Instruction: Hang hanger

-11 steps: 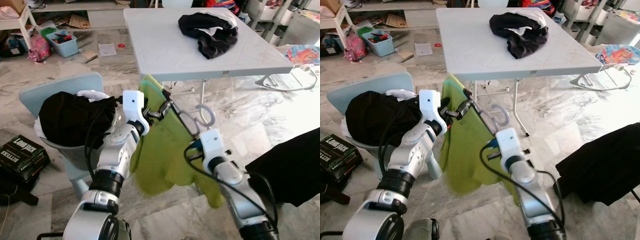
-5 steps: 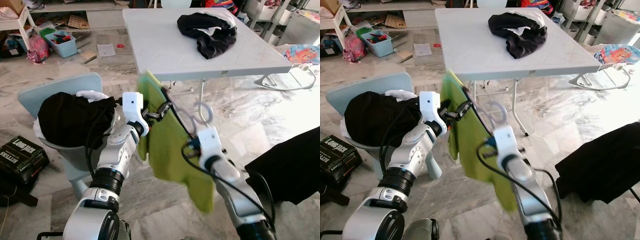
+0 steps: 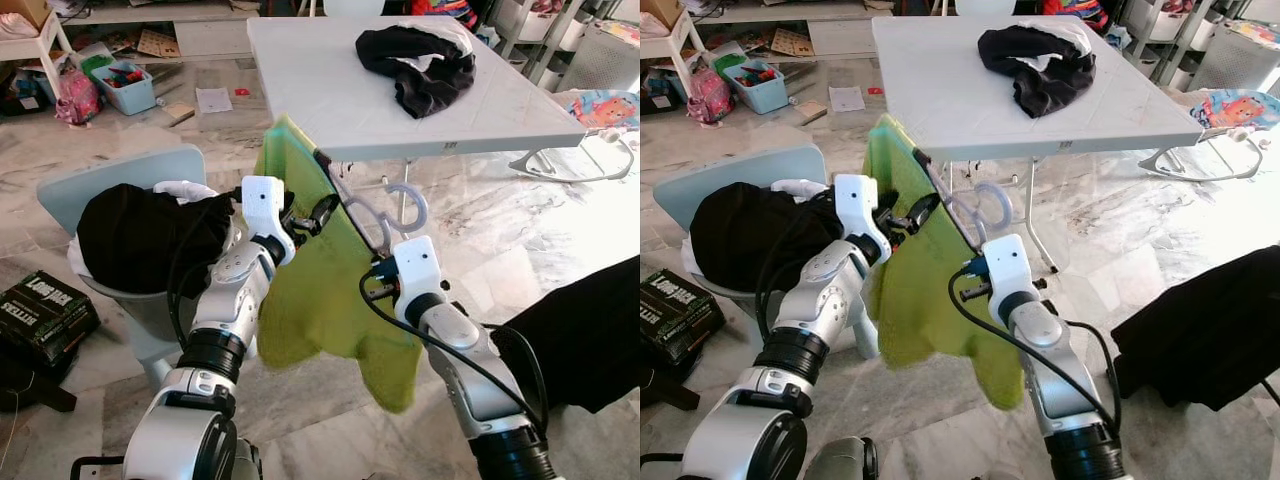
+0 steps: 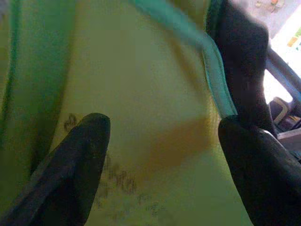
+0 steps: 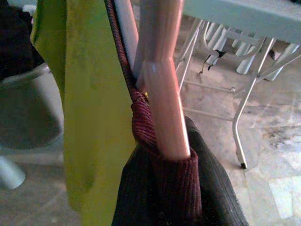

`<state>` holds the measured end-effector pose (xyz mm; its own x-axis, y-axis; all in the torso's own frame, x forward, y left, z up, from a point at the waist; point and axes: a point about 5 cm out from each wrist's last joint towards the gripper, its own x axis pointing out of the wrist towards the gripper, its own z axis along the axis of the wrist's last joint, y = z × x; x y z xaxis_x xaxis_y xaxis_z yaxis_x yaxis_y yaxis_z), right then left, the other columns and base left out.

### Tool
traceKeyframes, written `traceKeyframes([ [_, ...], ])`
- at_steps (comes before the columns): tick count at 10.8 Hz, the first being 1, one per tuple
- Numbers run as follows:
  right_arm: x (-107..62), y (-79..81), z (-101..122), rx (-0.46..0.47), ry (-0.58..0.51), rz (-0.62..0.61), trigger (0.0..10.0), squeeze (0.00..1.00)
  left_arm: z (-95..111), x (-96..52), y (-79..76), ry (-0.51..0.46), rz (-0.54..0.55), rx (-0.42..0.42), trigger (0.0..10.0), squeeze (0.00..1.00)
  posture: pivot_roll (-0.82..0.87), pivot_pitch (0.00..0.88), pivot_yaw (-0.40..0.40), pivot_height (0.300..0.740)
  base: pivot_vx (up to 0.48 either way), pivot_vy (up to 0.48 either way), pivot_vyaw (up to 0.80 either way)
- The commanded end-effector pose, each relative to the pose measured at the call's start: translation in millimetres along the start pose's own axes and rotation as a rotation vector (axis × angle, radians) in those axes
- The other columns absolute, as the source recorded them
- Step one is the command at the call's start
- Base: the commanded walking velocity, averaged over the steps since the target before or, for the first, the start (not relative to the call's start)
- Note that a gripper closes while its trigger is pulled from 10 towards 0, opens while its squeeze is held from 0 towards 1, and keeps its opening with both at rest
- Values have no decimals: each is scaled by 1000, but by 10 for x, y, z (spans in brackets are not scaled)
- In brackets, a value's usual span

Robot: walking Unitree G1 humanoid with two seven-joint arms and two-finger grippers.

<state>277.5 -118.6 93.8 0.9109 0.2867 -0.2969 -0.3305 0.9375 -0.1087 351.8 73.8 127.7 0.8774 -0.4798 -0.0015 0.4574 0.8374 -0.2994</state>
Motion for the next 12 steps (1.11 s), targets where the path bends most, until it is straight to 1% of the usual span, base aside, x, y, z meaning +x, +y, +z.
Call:
traceKeyframes([
  [1,-7,-12,49,7,-22,-4,10000,0,91,42,-30,-29,-18,4,10000,0,-105,0,-46,740,0,0,0],
  [3,22,-13,-12,7,-1,-9,10000,0,98,54,-80,-35,-35,-4,10000,0,-105,0,-46,740,0,0,0],
  [5,37,-4,-19,11,5,-8,10000,0,79,53,-90,-26,-43,-12,10000,0,-102,0,-45,740,0,0,0],
  [6,63,25,-14,12,5,3,10000,0,33,56,-139,-11,-62,-19,10000,0,-102,0,-45,740,0,0,0],
  [7,67,32,-9,13,3,6,10000,0,22,55,-142,-7,-64,-19,10000,0,-102,0,-45,740,0,0,0],
  [8,70,70,26,14,-11,31,10000,0,-34,45,-142,14,-71,-22,9137,0,-103,0,-47,740,0,0,0],
  [9,56,79,45,16,-18,46,10000,0,-64,43,-113,28,-60,-28,0,0,-102,0,-48,740,0,0,0],
  [12,-30,-30,42,21,-13,43,10000,0,-45,15,86,25,13,-15,0,0,-112,0,-49,740,0,0,0],
])
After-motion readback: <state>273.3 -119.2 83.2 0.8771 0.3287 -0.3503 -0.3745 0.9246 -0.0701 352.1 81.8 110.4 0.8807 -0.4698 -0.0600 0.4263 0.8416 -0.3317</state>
